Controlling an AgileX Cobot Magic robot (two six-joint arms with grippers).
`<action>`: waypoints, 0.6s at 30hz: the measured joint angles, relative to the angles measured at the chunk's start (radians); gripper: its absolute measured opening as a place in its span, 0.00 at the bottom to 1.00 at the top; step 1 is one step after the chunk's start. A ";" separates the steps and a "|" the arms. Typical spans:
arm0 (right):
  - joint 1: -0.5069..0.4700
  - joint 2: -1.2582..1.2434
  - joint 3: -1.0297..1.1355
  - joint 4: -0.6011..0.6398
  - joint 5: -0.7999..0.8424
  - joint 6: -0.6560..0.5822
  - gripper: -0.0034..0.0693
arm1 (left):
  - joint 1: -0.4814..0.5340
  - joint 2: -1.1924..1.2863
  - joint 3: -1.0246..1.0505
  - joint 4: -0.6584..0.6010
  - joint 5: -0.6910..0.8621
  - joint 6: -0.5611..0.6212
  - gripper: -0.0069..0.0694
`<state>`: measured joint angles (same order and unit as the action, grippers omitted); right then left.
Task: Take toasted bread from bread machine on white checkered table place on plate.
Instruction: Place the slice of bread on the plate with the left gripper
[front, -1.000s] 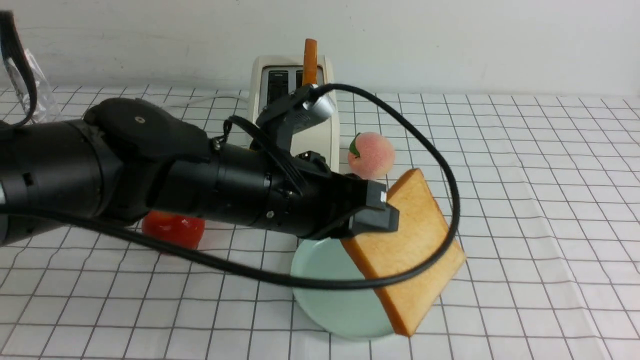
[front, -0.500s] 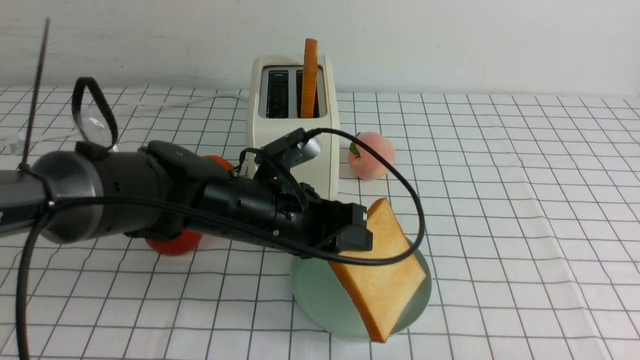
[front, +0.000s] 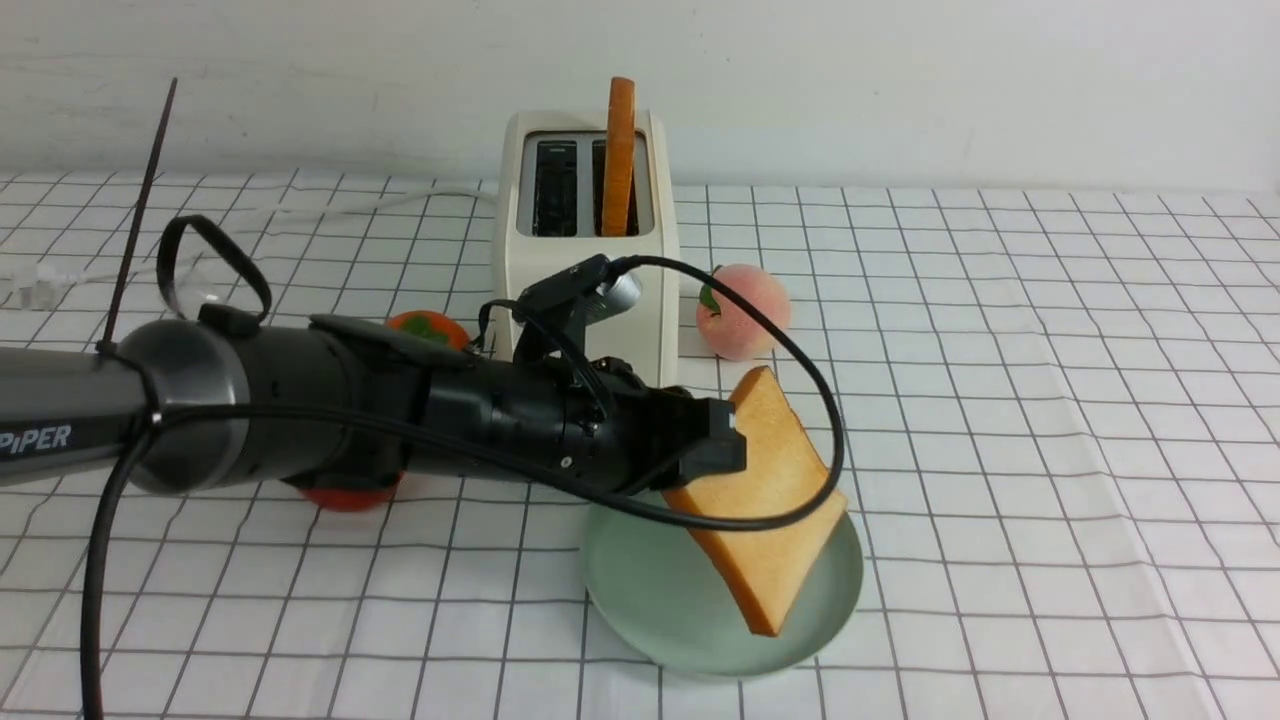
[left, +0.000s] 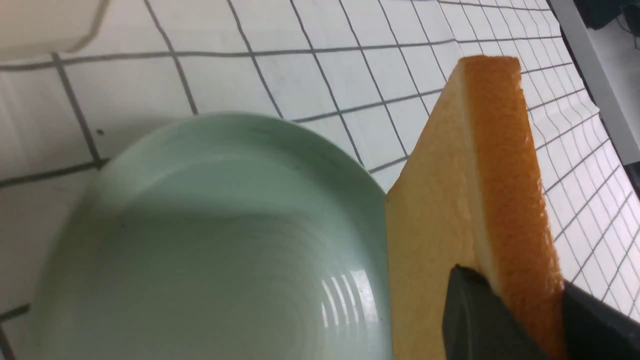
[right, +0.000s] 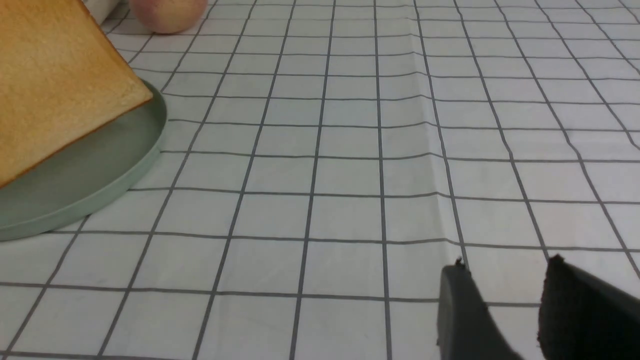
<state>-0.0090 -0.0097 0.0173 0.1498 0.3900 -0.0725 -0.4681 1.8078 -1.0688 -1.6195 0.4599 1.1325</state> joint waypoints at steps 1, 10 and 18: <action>0.000 0.000 0.000 0.000 0.000 0.000 0.38 | 0.001 0.002 0.000 -0.006 -0.005 0.007 0.22; 0.000 0.000 0.000 0.000 0.000 0.000 0.38 | 0.003 0.062 0.000 -0.069 -0.014 0.022 0.22; 0.000 0.000 0.000 0.000 0.000 0.000 0.38 | 0.003 0.068 0.000 -0.078 -0.016 0.025 0.22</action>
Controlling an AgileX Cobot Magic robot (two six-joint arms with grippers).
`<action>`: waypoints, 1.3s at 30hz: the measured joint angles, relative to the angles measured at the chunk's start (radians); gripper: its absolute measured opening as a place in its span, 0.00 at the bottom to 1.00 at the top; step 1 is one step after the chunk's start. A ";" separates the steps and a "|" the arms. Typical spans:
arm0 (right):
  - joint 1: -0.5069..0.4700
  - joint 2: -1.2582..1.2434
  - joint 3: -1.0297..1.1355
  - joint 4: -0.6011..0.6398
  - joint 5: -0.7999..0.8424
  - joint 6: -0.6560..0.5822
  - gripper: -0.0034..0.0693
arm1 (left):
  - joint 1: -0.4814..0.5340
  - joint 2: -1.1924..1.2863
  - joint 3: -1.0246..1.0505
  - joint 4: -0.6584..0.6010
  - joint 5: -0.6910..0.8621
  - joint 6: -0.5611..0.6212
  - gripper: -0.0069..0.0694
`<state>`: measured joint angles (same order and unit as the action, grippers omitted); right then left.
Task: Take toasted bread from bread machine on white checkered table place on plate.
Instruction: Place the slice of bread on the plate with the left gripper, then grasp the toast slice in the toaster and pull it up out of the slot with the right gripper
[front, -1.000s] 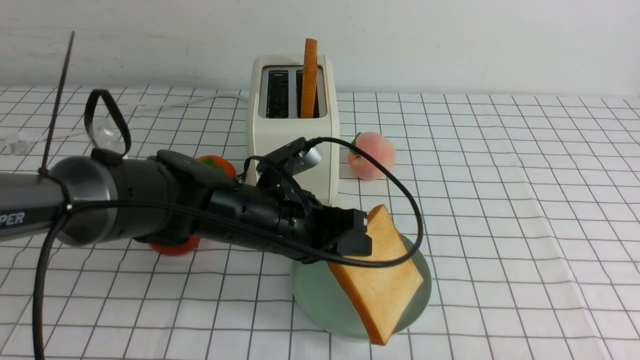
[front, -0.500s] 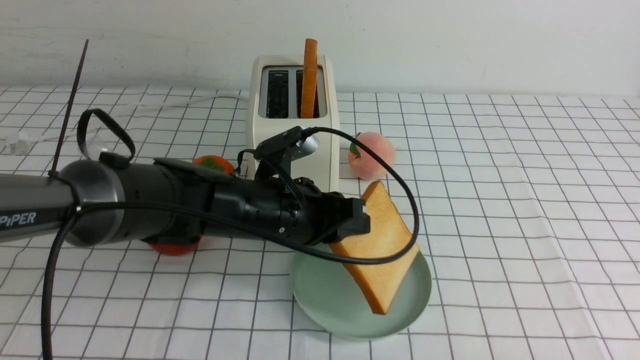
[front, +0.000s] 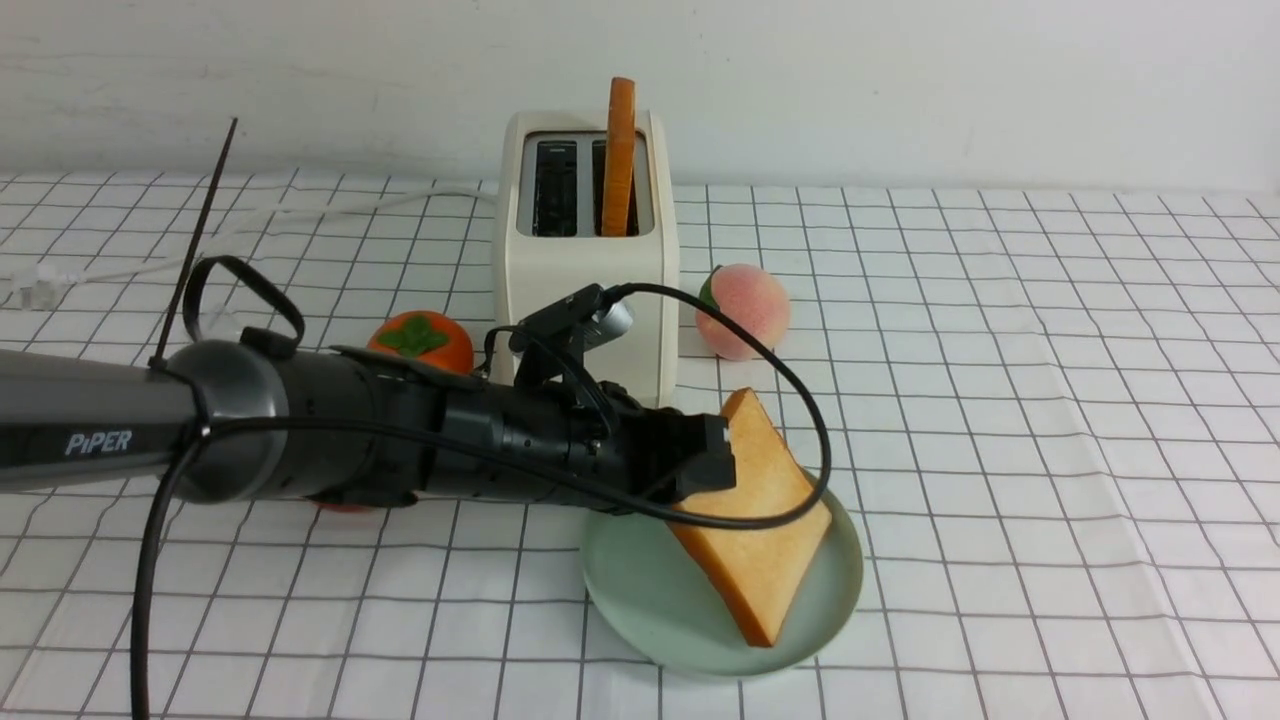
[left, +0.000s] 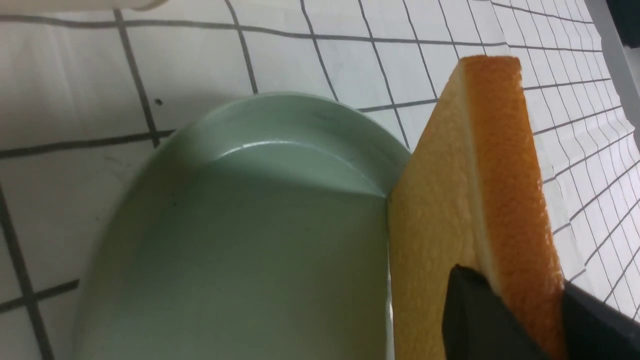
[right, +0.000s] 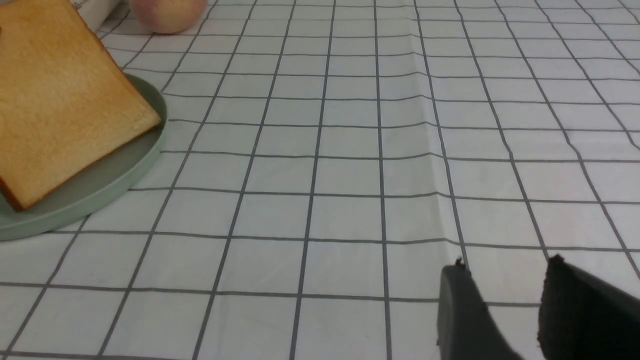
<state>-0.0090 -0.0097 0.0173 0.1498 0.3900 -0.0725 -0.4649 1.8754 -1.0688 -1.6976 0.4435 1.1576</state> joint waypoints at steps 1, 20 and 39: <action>0.000 0.000 0.000 0.000 0.000 0.000 0.38 | 0.000 0.000 0.000 0.000 0.000 0.000 0.22; 0.000 0.000 0.000 0.000 0.000 0.000 0.38 | 0.000 -0.122 0.000 0.181 -0.155 0.000 0.72; 0.000 0.000 0.000 0.000 0.000 0.000 0.38 | 0.000 -0.675 0.015 0.465 -0.153 -0.135 0.07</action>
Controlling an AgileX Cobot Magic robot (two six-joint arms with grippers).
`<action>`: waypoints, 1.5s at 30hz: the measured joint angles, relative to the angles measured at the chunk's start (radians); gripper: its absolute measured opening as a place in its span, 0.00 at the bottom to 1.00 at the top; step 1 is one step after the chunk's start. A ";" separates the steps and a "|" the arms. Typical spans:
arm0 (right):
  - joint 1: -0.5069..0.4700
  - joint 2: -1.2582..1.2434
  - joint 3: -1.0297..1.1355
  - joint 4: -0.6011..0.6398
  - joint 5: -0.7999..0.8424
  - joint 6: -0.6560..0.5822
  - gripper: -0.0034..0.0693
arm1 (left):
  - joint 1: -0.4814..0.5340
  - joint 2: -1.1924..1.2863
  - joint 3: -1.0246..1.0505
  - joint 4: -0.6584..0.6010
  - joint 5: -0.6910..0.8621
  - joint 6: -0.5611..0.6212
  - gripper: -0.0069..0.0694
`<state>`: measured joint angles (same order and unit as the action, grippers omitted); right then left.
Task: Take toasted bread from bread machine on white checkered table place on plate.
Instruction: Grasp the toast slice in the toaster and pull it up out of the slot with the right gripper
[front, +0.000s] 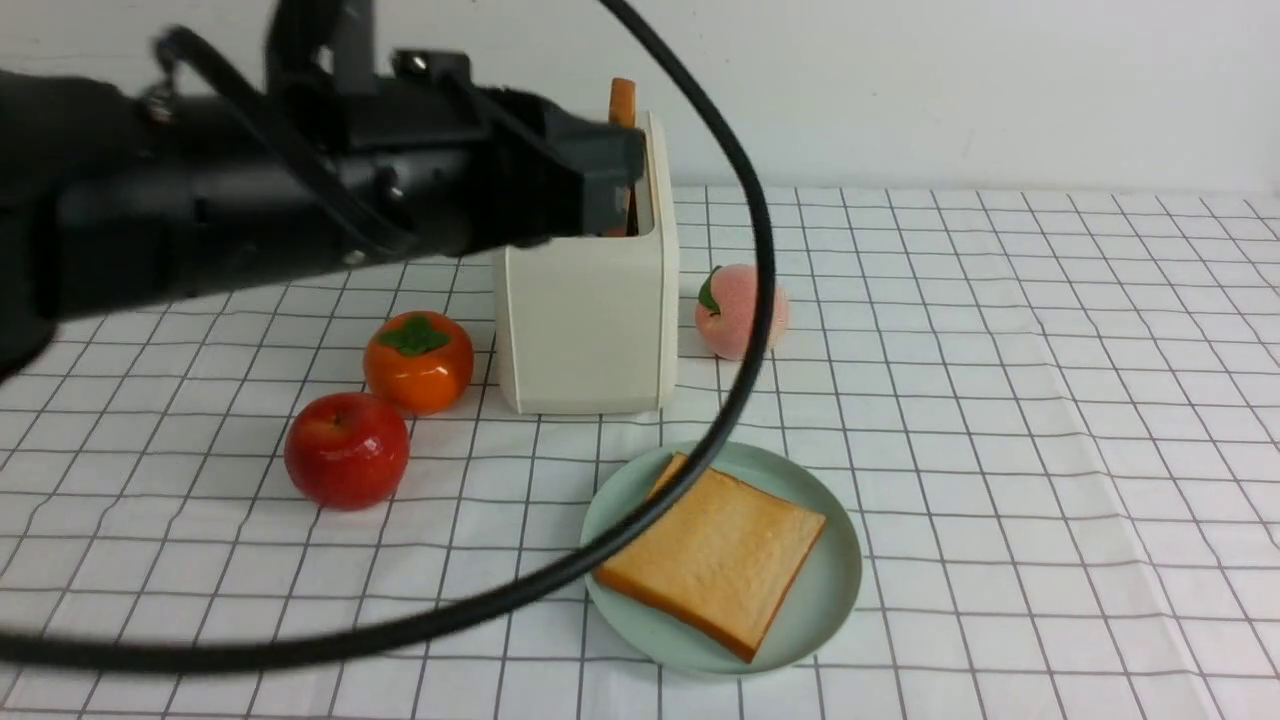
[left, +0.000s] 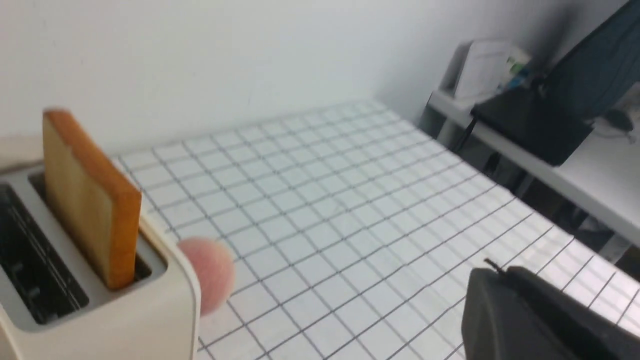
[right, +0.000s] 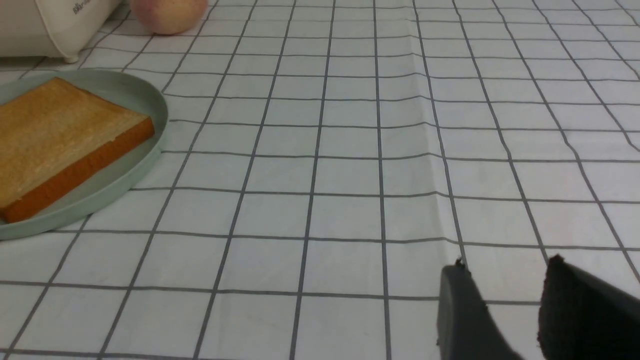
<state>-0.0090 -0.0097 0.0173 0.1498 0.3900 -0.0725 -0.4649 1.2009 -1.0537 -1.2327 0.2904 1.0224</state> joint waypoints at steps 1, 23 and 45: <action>0.000 0.000 0.000 0.000 0.000 0.000 0.38 | 0.000 -0.009 0.003 0.006 0.000 -0.006 0.07; 0.000 0.000 0.000 0.004 -0.010 0.005 0.38 | 0.000 -0.861 0.710 0.175 -0.201 -0.203 0.07; 0.033 0.359 -0.431 0.546 0.179 -0.069 0.10 | 0.000 -0.920 0.755 0.164 -0.239 -0.203 0.07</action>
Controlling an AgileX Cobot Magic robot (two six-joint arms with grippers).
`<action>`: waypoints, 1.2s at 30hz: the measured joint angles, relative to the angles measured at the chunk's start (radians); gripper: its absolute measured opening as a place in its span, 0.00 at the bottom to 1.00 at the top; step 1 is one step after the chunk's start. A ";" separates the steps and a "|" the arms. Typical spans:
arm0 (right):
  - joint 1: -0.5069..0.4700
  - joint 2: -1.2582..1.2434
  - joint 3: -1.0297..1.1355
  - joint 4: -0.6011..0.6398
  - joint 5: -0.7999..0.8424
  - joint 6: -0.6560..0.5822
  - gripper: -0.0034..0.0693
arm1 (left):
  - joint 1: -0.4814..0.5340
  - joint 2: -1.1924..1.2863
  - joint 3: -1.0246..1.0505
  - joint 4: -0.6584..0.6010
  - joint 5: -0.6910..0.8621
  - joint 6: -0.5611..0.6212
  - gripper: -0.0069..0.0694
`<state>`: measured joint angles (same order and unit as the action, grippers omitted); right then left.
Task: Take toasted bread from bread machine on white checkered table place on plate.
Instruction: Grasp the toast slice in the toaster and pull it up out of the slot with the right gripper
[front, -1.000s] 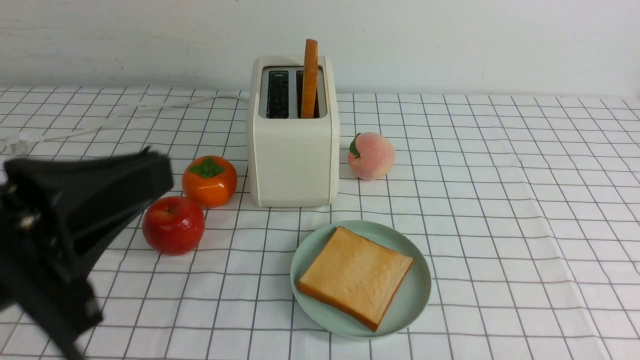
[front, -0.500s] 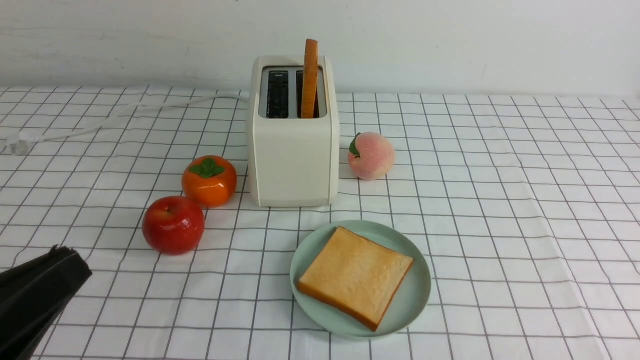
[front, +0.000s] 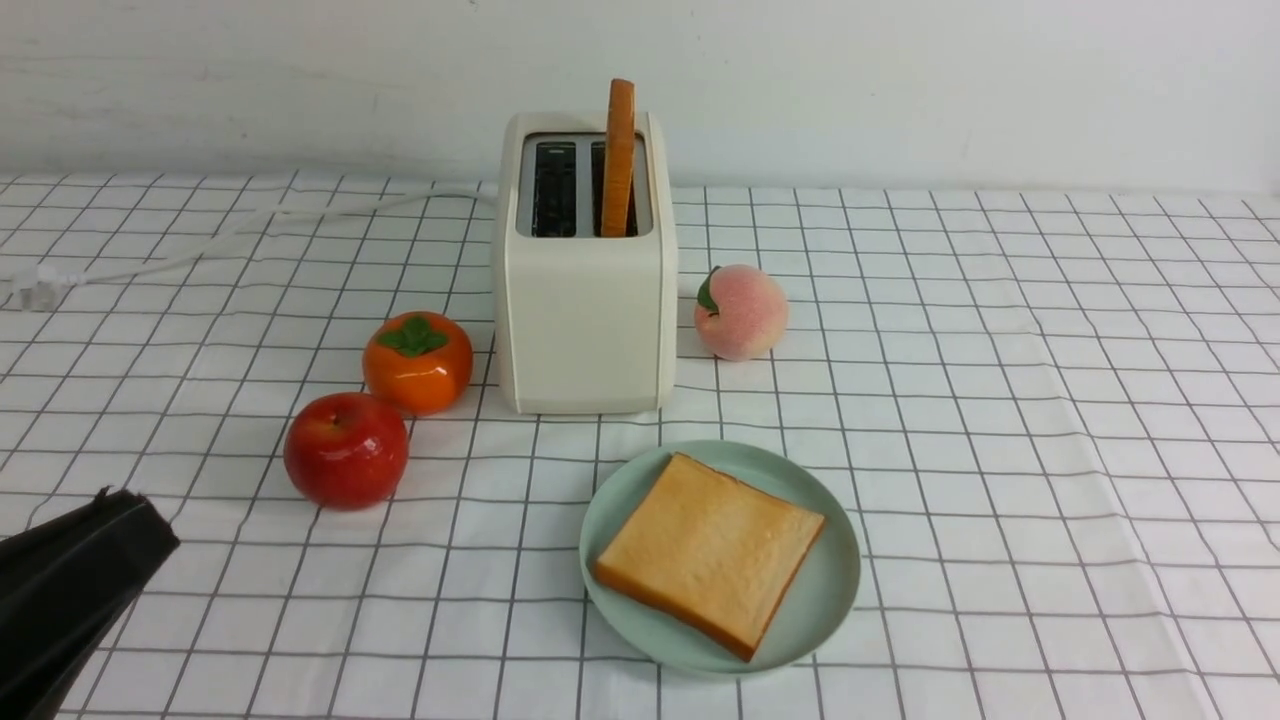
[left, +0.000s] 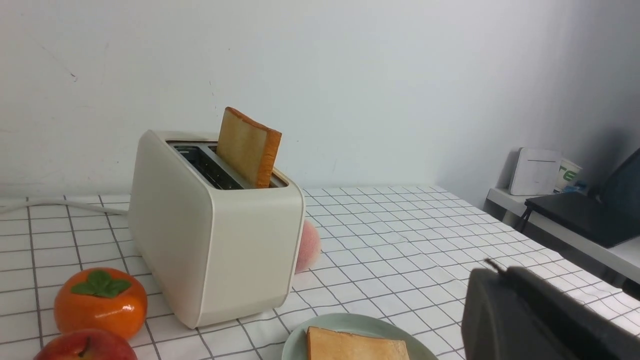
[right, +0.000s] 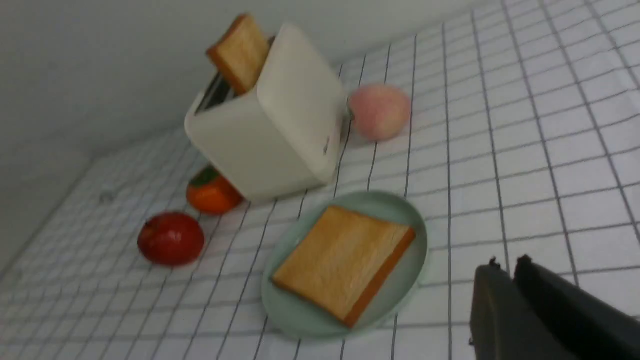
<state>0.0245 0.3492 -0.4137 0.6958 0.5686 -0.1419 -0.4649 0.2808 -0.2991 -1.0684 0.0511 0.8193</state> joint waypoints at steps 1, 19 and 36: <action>0.000 0.071 -0.064 -0.006 0.071 -0.029 0.07 | 0.000 0.000 0.000 0.000 -0.002 0.000 0.07; 0.440 1.134 -1.147 -0.481 0.476 0.206 0.05 | 0.000 0.000 0.000 -0.002 -0.004 0.000 0.07; 0.592 1.821 -1.936 -0.808 0.275 0.410 0.68 | 0.000 0.000 0.000 -0.003 -0.001 -0.003 0.07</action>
<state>0.6161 2.1706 -2.3493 -0.1117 0.8436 0.2680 -0.4649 0.2808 -0.2991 -1.0710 0.0499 0.8166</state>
